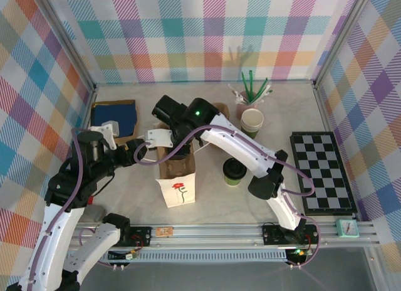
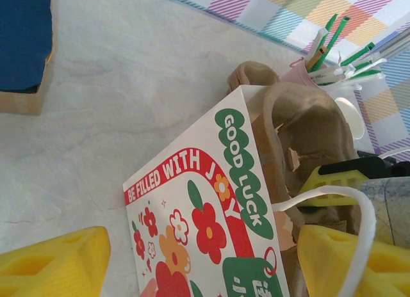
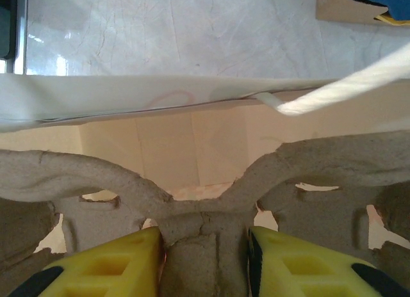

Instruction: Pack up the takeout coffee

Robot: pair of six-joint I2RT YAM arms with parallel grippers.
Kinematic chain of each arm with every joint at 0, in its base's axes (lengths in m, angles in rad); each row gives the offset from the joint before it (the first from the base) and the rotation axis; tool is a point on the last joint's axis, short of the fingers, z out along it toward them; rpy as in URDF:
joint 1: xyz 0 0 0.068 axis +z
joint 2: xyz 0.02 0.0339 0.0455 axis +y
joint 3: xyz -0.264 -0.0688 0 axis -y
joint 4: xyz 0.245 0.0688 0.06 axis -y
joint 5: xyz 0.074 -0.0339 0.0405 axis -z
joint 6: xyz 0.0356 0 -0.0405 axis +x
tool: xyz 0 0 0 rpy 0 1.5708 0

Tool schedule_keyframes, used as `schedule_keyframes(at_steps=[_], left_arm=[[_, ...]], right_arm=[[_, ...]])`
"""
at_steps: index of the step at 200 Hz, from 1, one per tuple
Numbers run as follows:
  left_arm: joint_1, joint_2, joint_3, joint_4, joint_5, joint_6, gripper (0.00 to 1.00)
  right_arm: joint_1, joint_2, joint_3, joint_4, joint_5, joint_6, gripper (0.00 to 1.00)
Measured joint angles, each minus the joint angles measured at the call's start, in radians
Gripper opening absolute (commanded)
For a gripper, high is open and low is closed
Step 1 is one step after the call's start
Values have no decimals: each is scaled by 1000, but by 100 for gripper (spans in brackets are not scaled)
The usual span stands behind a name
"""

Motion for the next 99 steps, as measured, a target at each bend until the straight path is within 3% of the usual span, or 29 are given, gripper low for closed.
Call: schedule_keyframes(at_steps=[99], left_arm=[[0,-6,-6,0,0,3,76]], right_arm=[[0,0,-13,-23,-62,29,36]])
